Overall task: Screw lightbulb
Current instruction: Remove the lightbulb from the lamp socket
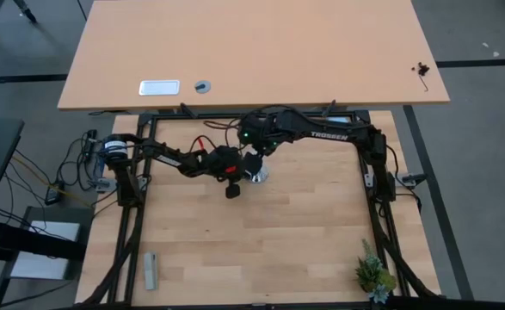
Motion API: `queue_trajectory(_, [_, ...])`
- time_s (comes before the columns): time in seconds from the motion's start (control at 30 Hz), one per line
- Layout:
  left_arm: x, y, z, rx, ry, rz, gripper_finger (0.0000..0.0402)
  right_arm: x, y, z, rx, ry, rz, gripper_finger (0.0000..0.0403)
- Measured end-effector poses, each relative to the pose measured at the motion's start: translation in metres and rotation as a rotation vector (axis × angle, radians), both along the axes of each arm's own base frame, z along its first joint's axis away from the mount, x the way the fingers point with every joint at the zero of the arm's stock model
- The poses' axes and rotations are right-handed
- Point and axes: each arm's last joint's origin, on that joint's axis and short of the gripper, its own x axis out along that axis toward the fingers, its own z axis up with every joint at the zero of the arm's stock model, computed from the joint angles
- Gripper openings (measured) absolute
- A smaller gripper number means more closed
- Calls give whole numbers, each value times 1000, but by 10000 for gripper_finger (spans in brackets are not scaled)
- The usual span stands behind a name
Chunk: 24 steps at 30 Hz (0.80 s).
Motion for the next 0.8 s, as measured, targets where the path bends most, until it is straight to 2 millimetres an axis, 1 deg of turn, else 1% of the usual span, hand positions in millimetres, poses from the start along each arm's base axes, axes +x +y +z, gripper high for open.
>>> queue_trajectory(0.27, [0,0,0,1,0,4,1,-1,-1,-19,32,37,-112,299])
queue_trajectory(0.4, [0,0,0,1,0,4,1,-1,-2,-26,-5,47,-126,299])
queue_trajectory(0.53, [0,0,0,1,0,4,1,-2,-6,-29,-6,52,-113,297])
queue_trajectory(0.63, [0,0,0,0,0,4,1,-1,-8,-31,-19,45,-81,287])
queue_trajectory(0.7, [0,0,0,1,0,4,1,0,-9,-31,-38,44,-22,276])
queue_trajectory(0.8, [0,0,0,0,0,4,1,0,-11,-31,-64,51,162,258])
